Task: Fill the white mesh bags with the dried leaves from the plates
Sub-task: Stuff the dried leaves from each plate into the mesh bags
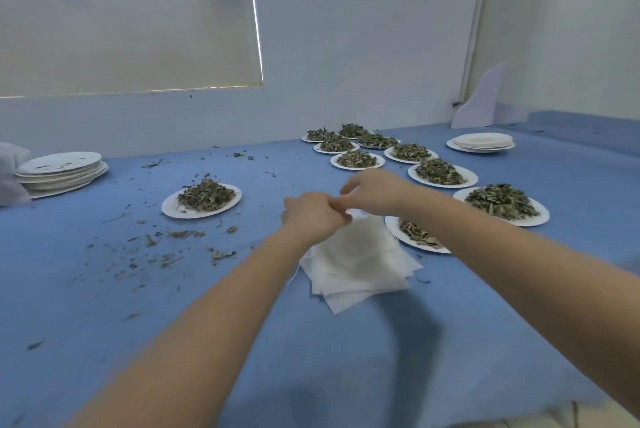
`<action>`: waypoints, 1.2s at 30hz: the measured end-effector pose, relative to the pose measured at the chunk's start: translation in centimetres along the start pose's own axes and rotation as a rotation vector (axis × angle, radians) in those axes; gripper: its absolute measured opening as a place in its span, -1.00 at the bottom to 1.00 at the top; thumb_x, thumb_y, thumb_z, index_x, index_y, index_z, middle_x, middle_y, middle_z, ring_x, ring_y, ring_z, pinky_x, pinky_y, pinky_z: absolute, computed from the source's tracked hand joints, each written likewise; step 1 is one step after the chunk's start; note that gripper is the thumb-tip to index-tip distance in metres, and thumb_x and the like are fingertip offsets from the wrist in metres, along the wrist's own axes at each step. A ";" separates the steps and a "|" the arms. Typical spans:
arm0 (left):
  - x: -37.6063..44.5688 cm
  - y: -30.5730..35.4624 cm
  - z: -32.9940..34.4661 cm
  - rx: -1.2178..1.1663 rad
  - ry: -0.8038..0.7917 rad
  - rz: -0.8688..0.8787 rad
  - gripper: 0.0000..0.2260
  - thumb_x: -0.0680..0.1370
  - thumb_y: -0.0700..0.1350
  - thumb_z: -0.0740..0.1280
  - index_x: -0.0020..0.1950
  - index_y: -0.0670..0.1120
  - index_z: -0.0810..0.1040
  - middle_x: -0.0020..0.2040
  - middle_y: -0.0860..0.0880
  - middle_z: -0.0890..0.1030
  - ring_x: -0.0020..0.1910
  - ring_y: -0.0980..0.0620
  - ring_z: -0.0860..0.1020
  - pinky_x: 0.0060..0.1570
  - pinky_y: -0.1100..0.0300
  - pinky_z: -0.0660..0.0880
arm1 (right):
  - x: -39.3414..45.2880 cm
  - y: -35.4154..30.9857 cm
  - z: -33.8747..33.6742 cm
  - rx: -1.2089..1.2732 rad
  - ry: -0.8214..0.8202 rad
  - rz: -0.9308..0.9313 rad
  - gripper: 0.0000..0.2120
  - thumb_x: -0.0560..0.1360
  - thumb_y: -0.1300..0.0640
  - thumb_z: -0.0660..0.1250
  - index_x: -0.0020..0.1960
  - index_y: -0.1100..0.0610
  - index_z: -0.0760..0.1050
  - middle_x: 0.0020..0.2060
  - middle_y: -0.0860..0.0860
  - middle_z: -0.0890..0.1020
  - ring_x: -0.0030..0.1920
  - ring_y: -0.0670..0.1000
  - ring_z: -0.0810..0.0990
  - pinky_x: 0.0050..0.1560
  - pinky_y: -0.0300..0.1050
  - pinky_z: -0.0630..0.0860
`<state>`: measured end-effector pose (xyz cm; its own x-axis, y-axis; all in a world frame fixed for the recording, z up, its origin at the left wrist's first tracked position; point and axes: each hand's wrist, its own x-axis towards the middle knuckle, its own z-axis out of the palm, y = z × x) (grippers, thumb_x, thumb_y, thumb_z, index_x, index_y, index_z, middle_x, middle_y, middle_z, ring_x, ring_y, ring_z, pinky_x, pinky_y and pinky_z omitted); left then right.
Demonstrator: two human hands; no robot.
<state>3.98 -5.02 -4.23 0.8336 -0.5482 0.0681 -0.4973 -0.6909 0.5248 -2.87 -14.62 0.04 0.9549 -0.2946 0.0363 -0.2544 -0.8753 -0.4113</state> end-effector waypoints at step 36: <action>6.2 -12.9 -15.9 -0.706 0.549 -0.112 -0.78 0.48 -0.02 0.36 -0.27 -0.14 0.56 -0.29 0.00 0.58 -0.27 0.02 0.52 -0.24 0.17 0.43 | 16.1 -12.9 4.8 0.840 0.290 -0.334 -0.85 0.49 0.13 0.30 0.00 -0.06 0.56 -0.11 -0.19 0.60 -0.03 -0.14 0.54 -0.07 -0.27 0.47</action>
<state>19.36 7.93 2.91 0.9559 -0.0681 0.2857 -0.2934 -0.1777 0.9393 16.46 -6.27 1.58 0.8547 -0.2615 0.4485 0.3258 -0.4025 -0.8555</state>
